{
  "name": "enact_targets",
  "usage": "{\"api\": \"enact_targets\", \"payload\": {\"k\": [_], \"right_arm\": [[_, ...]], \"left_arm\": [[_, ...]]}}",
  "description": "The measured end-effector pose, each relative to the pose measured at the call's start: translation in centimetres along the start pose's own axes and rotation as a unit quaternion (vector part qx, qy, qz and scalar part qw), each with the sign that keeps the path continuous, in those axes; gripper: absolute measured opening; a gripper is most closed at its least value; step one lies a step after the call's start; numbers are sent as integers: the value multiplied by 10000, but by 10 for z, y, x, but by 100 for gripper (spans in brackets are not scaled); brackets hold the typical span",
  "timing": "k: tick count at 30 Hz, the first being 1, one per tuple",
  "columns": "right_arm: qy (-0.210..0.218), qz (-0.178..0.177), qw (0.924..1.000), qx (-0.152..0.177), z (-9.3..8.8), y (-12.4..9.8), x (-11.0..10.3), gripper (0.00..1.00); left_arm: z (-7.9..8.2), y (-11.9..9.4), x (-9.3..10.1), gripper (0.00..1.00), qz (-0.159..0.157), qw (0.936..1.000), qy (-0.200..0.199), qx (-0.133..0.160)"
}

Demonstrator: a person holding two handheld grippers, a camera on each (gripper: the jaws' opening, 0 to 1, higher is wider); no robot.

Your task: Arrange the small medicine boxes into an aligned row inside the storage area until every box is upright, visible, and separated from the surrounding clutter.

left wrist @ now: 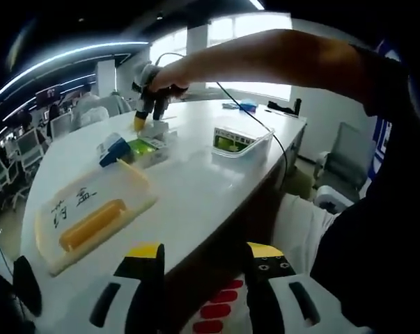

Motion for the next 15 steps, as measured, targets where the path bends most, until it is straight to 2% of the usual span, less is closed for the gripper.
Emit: {"api": "enact_targets", "payload": {"k": [3, 9, 12, 15], "right_arm": [[-100, -46, 9999, -22, -3, -5, 0, 45], [-128, -28, 9999, 40, 9, -11, 11, 44], [-147, -8, 9999, 54, 7, -17, 13, 44], [-317, -154, 9994, 65, 4, -25, 14, 44]], "left_arm": [[5, 2, 5, 45, -78, 9999, 74, 39], [8, 6, 10, 45, -133, 9997, 190, 1], [11, 5, 13, 45, -138, 9997, 215, 28], [16, 7, 19, 45, -174, 9994, 294, 33]]}}
Point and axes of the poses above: the point that each gripper's makers call its tool centre point, and the gripper's own axes: y roughly forward along the fingers, x roughly to its right, z roughly out of its top, the point moved 8 cm from there along -y, roughly backward along the fingers, and after that the axes turned 13 degrees about -y, right-handed, at the moved point
